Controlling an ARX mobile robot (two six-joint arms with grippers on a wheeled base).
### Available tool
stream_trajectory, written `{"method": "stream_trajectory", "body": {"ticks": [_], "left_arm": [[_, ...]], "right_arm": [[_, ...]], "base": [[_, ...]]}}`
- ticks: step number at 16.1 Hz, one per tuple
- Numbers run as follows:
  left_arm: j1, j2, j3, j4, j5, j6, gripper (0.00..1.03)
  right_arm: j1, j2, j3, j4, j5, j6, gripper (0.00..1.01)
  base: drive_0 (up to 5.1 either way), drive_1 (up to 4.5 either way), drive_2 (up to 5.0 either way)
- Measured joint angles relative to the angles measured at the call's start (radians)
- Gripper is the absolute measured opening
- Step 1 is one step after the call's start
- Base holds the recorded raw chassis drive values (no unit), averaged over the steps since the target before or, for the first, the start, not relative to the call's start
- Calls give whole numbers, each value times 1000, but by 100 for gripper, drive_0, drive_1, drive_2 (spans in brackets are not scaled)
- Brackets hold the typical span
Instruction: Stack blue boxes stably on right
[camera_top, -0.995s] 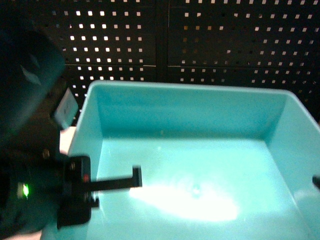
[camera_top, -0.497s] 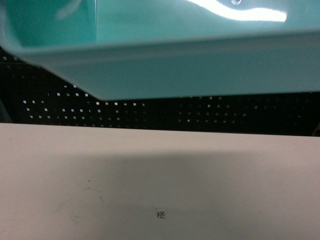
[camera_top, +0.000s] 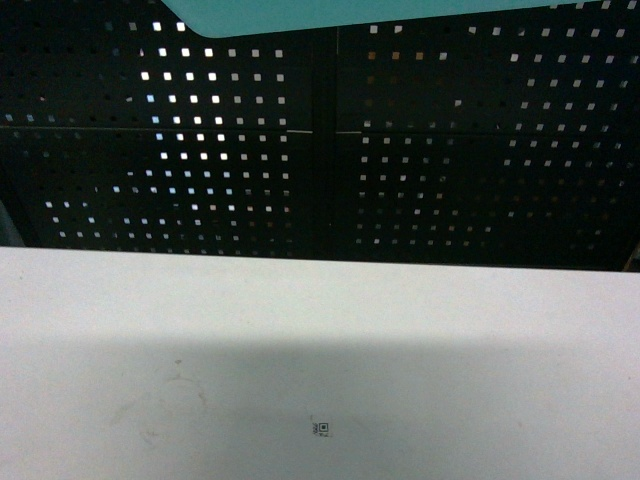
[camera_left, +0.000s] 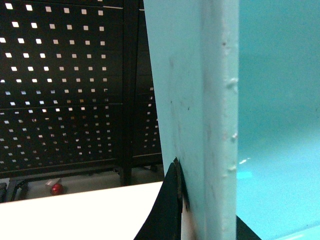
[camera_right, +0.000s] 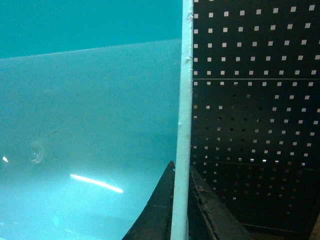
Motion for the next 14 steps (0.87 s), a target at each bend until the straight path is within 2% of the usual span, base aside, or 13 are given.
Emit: {"method": "stream_trajectory", "body": {"ticks": [14], "left_arm": [[2, 0, 0, 4, 1, 0, 2]], "right_arm": [[0, -6, 0, 2, 0, 0, 7]], "base": [[-157, -157, -157]]}}
